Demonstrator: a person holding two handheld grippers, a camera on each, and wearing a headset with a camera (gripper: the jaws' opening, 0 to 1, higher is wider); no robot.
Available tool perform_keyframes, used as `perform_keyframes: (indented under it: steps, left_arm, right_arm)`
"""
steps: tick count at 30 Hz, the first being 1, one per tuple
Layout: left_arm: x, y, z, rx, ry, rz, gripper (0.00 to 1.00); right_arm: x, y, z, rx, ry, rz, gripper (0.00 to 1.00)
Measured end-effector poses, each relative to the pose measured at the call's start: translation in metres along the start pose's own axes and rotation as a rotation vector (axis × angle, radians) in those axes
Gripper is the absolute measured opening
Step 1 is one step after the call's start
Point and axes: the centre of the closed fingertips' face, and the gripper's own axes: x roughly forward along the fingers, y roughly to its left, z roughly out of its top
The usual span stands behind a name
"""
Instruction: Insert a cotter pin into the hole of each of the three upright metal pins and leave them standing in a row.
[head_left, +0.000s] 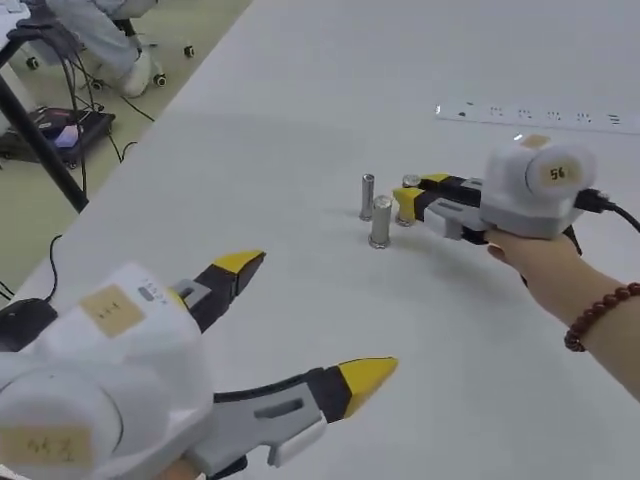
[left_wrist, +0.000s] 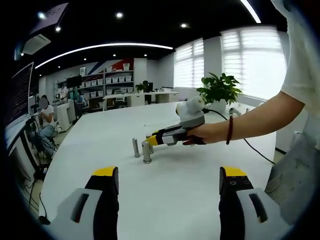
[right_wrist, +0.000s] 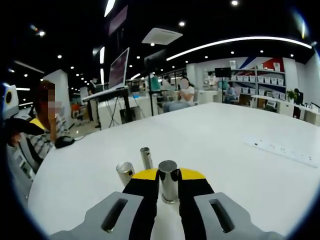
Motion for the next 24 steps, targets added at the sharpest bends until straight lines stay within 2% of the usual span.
perform_keyframes:
  steps: [10, 16, 24]
  left_arm:
    - [0.0, -0.001, 0.001, 0.0, 0.004, -0.008, 0.83]
    - [-0.001, -0.002, 0.001, 0.002, 0.004, -0.008, 0.83]
    - [-0.005, -0.001, 0.002, 0.012, 0.004, -0.003, 0.83]
  right_arm:
    - [0.001, 0.0, 0.0, 0.004, 0.016, -0.017, 0.14]
    - [0.0, 0.006, -0.001, 0.011, 0.017, -0.011, 0.14]
    - [-0.01, 0.01, -0.005, 0.001, 0.024, -0.024, 0.13]
